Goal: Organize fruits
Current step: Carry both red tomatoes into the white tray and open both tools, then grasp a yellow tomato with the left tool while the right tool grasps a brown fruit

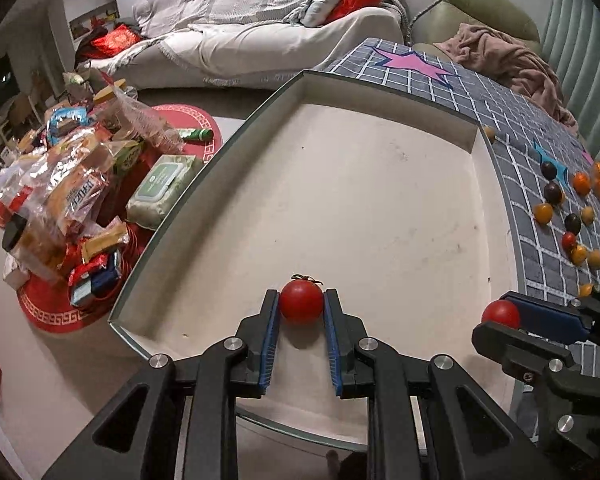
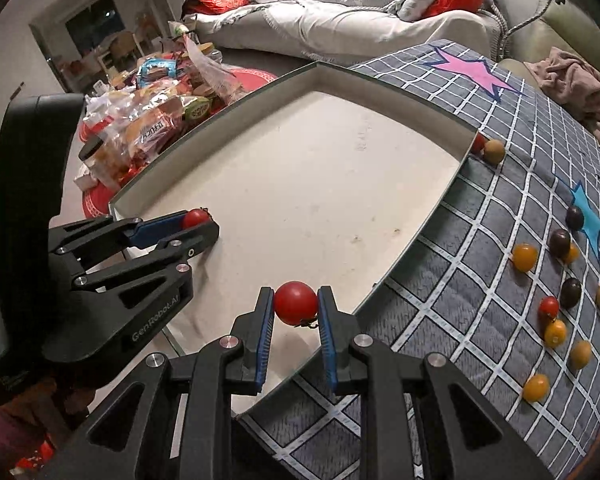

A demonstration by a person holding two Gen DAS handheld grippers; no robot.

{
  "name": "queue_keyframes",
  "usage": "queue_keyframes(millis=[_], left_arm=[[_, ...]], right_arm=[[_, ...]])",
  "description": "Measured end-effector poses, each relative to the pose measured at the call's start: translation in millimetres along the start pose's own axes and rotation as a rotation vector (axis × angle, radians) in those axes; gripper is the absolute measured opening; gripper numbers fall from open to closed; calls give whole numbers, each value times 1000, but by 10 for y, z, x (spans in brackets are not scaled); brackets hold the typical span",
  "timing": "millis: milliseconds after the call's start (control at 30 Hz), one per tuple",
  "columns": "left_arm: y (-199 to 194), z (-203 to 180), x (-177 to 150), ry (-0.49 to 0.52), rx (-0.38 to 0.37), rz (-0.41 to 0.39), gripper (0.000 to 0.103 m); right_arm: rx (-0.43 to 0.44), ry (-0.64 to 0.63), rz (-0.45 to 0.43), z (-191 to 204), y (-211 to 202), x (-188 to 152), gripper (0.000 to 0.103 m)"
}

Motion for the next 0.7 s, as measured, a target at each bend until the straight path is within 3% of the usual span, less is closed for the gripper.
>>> queue_keyframes(millis=[33, 167, 267, 433, 700], left_arm=[[2, -7, 2, 6, 4, -2, 23], [2, -15, 13, 8, -3, -3, 25], [-15, 37, 13, -15, 15, -9, 68], [-56, 23, 0, -16, 16, -15, 68], [-213, -319, -27, 26, -48, -19, 68]], right_arm=[[-2, -3, 3, -3, 5, 6, 25], [-5, -15, -11, 28, -34, 21, 47], [-15, -26, -26, 44, -93, 16, 58], [-47, -14, -56, -37, -246, -16, 79], [-121, 111, -51, -589, -471, -298, 85]])
Point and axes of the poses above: each gripper's, at about its wrist camera, not at the fingertips, and y roughly the way its jaws point, z to its left, x to its top, the point moved 5 cm from there along y, roughly the way its jaws point, and after that the axes turned 1 degree about -y, right-handed, at the moved point
